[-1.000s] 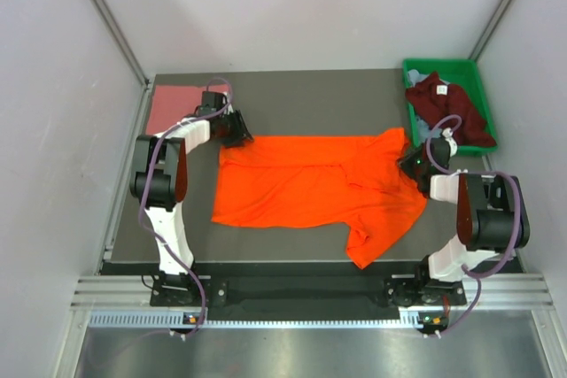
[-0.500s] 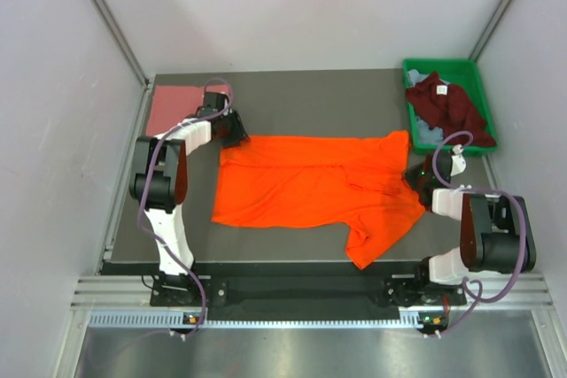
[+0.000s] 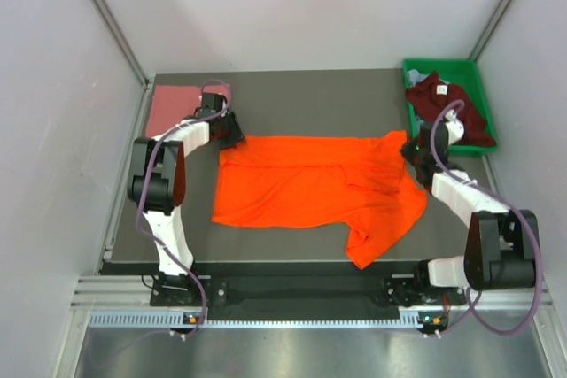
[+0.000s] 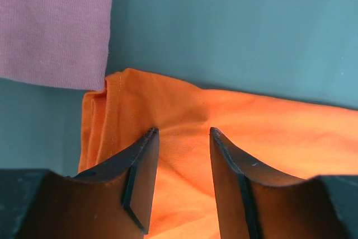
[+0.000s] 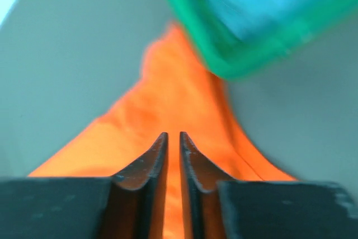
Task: Fold and stack the t-shirts
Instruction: Fold the tshirt
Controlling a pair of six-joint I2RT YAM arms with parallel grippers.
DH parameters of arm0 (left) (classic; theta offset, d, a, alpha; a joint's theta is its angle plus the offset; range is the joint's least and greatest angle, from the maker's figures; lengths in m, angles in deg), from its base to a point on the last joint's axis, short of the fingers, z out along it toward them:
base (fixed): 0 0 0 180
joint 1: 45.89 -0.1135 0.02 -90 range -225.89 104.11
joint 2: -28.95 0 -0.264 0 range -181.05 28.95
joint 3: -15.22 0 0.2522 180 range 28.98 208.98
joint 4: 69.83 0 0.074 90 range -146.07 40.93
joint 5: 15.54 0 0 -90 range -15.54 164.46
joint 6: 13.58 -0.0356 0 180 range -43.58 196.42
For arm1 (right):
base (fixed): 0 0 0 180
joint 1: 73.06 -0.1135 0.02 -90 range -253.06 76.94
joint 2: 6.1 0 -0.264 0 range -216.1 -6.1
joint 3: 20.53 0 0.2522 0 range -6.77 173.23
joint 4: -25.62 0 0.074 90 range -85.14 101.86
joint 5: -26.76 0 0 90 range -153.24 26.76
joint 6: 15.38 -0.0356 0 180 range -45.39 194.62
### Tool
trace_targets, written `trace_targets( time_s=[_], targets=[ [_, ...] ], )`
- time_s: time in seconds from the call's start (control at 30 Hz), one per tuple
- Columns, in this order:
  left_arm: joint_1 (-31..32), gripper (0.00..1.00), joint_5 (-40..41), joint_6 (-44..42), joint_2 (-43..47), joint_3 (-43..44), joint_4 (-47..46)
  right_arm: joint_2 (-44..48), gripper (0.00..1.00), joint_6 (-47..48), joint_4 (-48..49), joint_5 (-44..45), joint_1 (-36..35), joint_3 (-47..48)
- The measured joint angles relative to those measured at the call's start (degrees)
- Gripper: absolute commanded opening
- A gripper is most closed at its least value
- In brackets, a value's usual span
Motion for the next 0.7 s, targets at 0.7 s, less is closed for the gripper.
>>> trace_targets(
  time_s=[0.7],
  targets=[
    [-0.11,0.46,10.99,1.38,4.48,-6.05,-0.09,-28.94,0.05,12.04,-10.54,-0.17,-2.62,24.50]
  ],
)
